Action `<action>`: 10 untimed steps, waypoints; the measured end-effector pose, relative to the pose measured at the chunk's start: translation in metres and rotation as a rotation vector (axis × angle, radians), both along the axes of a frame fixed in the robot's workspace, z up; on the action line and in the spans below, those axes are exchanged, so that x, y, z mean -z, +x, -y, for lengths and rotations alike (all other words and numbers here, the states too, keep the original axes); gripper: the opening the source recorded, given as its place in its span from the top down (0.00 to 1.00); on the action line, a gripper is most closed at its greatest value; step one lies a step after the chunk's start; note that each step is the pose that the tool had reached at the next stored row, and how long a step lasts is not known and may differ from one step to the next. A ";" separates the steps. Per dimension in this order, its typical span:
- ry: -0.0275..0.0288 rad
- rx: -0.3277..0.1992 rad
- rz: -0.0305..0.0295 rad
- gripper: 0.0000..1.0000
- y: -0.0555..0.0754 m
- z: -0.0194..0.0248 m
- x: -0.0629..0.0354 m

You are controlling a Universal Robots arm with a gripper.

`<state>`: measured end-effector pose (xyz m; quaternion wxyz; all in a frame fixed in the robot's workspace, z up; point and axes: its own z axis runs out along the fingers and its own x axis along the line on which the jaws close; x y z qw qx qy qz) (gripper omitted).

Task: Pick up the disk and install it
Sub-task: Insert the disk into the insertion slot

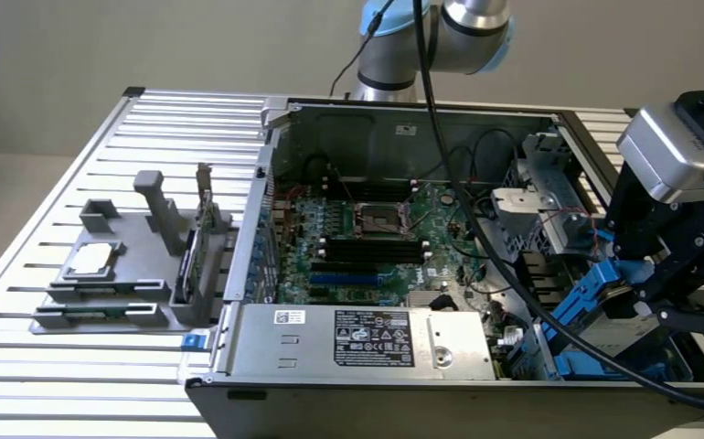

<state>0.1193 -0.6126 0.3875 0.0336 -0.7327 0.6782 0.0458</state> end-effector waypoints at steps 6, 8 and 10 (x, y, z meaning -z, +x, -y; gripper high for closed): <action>0.0000 0.000 0.0000 0.68 0.000 0.0000 0.0000; 0.0000 0.000 0.0000 0.68 0.000 0.0000 0.0000; 0.0000 0.000 0.0000 0.68 0.000 0.0000 0.0000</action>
